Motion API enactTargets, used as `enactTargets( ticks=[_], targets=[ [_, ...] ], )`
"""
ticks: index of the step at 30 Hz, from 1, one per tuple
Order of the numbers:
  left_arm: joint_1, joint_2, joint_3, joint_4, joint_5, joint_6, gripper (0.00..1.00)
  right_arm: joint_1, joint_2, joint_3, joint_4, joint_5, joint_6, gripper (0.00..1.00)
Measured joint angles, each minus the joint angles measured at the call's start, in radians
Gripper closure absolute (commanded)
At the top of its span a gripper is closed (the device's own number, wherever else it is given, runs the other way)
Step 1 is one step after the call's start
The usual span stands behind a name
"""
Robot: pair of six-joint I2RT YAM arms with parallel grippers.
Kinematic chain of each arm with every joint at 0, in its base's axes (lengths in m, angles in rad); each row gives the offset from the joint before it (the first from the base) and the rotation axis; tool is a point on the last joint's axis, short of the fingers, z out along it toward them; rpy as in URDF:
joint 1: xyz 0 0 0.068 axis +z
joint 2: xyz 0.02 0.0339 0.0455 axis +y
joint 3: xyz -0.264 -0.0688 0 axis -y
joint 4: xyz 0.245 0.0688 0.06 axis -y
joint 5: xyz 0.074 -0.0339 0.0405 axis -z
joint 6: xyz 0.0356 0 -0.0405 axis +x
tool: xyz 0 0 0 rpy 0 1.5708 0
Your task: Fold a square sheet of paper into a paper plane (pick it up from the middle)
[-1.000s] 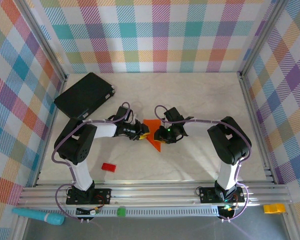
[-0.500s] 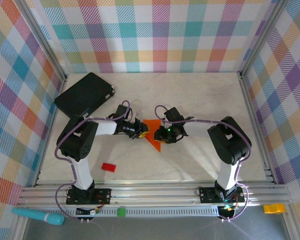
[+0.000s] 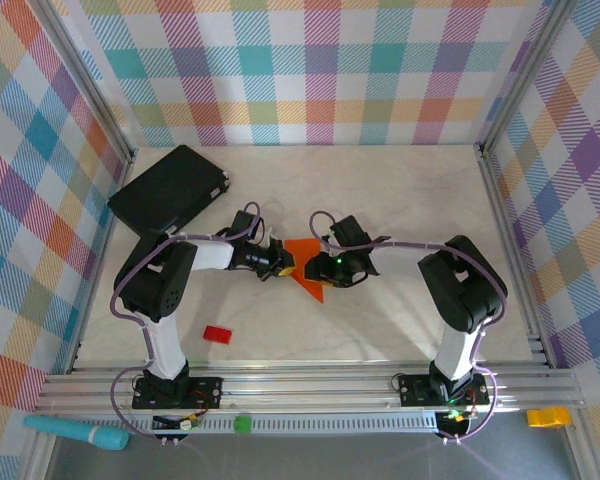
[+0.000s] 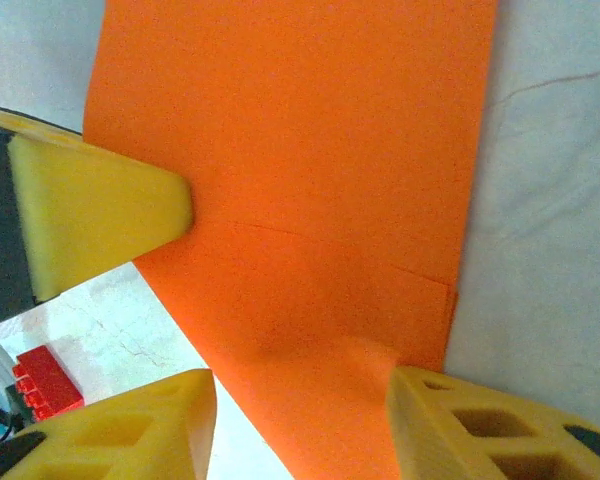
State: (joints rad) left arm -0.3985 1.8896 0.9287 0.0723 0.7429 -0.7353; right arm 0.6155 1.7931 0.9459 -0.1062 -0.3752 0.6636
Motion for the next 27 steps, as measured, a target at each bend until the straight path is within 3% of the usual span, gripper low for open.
enactTargets(
  ticks=[6, 11, 16, 20, 27],
  targets=[
    [0.000, -0.038, -0.004, -0.024, -0.047, -0.008, 0.98, -0.006, -0.134, -0.068, 0.030, 0.081, -0.113, 0.35],
    [-0.012, -0.126, -0.009, -0.060, -0.137, -0.031, 0.99, -0.006, -0.255, -0.104, 0.091, 0.148, -0.225, 0.42],
    [-0.042, -0.166, -0.009, -0.101, -0.237, -0.065, 0.99, 0.003, -0.267, -0.122, 0.127, 0.201, -0.308, 0.46],
    [-0.080, -0.166, -0.008, -0.138, -0.296, -0.095, 0.99, 0.065, -0.264, -0.136, 0.131, 0.259, -0.366, 0.47],
    [-0.105, -0.166, -0.002, -0.156, -0.349, -0.142, 0.99, 0.191, -0.179, -0.117, 0.128, 0.359, -0.420, 0.58]
  ],
)
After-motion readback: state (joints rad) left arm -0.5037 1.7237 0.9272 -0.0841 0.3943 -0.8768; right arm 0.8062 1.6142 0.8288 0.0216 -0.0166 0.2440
